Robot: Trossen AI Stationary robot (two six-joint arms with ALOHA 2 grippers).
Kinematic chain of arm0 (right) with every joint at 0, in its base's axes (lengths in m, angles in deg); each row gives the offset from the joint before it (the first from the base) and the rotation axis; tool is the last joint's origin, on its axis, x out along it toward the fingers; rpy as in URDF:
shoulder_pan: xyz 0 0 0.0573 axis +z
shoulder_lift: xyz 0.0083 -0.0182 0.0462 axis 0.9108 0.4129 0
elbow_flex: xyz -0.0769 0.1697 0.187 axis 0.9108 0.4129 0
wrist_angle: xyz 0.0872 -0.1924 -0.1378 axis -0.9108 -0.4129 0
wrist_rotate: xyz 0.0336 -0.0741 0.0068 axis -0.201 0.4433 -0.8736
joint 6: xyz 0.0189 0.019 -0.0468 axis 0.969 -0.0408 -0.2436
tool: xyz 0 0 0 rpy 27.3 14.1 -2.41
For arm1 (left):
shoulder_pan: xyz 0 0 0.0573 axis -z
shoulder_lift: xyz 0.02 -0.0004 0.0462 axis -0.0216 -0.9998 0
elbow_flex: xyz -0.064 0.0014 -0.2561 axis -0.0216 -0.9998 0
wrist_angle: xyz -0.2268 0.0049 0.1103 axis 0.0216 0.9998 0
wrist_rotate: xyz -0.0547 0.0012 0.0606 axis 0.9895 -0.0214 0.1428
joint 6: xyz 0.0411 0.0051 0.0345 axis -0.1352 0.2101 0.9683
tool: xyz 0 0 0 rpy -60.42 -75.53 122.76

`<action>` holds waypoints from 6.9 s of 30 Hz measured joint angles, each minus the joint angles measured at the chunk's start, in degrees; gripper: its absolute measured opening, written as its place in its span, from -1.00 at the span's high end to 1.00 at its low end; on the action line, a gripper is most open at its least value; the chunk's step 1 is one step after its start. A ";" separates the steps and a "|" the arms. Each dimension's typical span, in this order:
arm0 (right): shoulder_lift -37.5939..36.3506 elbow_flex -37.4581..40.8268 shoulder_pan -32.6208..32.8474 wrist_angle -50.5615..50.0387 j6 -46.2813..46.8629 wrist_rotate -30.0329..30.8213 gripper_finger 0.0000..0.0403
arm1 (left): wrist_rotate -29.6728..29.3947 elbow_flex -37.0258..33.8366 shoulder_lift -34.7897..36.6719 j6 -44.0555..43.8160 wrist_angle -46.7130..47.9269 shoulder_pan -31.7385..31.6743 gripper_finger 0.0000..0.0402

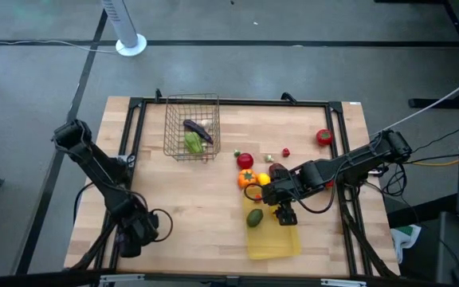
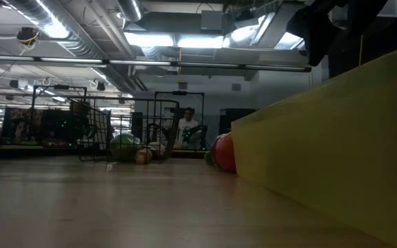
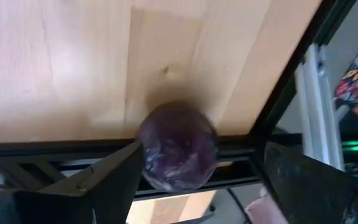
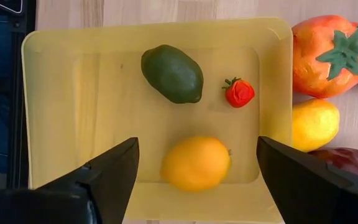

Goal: Sort produce into baskets
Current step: Put the onion into the brown wire basket, then put the right green mushroom into the brown wire basket

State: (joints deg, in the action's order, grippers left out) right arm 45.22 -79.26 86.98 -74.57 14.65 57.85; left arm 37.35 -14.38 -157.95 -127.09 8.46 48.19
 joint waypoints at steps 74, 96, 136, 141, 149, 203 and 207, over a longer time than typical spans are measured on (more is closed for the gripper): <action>0.00 0.01 0.00 -0.08 0.02 0.02 -0.60 | -18.02 6.62 -12.40 16.67 -22.94 -23.16 -0.33; 0.00 0.02 0.00 -0.22 0.02 0.02 -0.60 | -19.46 17.40 -7.28 47.70 -29.56 -50.57 -0.32; 0.00 0.02 -0.02 0.40 -0.04 5.97 -0.60 | -35.46 9.52 2.24 67.37 -4.64 -73.48 -0.60; 0.00 0.02 -2.04 -1.04 -0.13 7.88 -0.60 | -34.92 9.35 2.24 67.27 -4.44 -73.46 -0.80; 0.00 0.02 -11.52 -5.58 -5.70 7.69 -0.60 | -34.72 9.33 2.24 65.35 -5.00 -73.41 -0.97; 0.92 26.01 -37.16 27.17 -18.05 3.54 -0.16 | -34.72 9.29 2.24 61.15 -9.68 -73.37 -0.95; 1.98 25.97 -37.16 27.38 -18.04 3.28 -0.16 | -34.72 9.29 2.24 61.15 -9.68 -73.37 -0.95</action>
State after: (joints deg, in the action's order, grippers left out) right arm 47.20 -53.29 49.82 -47.19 -3.39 61.14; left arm 2.63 -5.09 -155.71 -65.94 -1.23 -25.18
